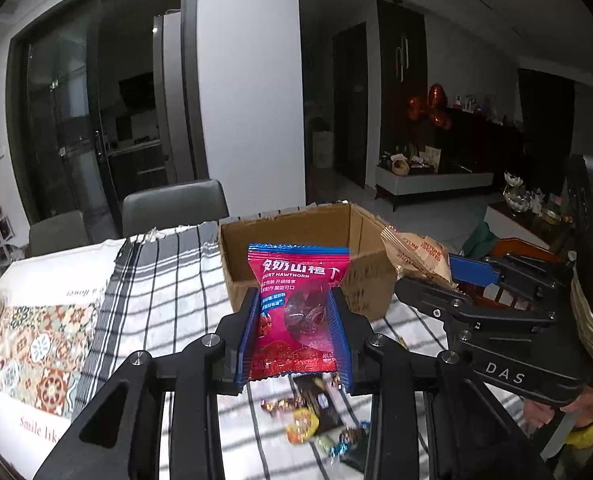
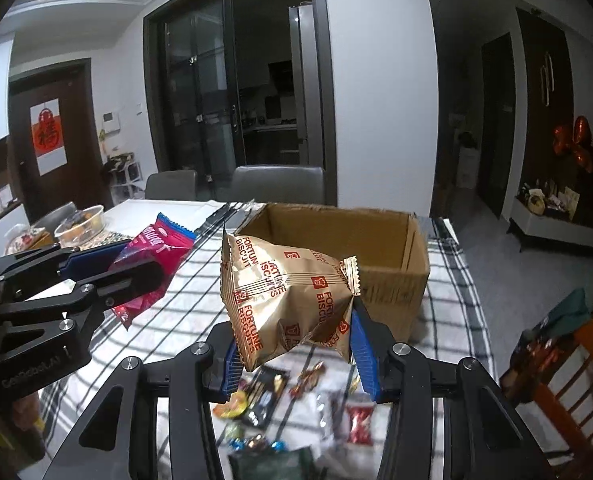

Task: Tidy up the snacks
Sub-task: 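Carry both packets over the cardboard box and open both grippers to drop them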

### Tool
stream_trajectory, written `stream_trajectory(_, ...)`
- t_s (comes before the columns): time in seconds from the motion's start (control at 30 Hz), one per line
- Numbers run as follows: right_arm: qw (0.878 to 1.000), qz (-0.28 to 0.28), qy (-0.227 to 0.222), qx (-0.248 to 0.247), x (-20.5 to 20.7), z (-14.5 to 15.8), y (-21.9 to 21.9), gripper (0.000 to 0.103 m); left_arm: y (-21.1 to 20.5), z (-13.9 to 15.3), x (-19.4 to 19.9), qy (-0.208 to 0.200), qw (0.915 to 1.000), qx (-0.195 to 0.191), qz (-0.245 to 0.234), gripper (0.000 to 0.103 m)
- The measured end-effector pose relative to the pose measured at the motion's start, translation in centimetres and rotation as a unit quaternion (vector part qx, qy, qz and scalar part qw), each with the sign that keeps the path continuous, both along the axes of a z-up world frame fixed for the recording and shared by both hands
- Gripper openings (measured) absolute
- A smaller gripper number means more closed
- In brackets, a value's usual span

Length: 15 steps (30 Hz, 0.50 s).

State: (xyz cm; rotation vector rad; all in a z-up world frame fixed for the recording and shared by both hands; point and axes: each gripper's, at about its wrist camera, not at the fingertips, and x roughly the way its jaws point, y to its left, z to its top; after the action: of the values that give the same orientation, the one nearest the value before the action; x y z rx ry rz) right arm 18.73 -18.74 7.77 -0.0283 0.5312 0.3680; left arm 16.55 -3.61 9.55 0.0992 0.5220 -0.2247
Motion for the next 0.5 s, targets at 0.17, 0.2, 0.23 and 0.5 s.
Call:
stream_trajectory(0.17,1.0,-0.002,0.004,-0.008,3.0,1.1,-0.2,0.047,-0.3,0.5,3.2,0.01,0.9999,0.006,-0.002,0.033)
stream_trajectory(0.2,1.0,-0.002,0.003,-0.011,3.4,1.1,-0.3,0.047,-0.4,0.5,3.8,0.012,0.9999,0.008,-0.003,0.033)
stream_trajectory(0.23,1.0,-0.002,0.003,-0.016,4.1,1.4,-0.2,0.047,-0.6,0.6,4.5,0.013,0.9998,0.01,-0.005,0.033)
stream_trajectory(0.5,1.0,0.0,0.025,-0.014,8.9,1.6,-0.8,0.047,-1.0,1.0,9.5,0.035,0.9992,-0.004,-0.017,0.033)
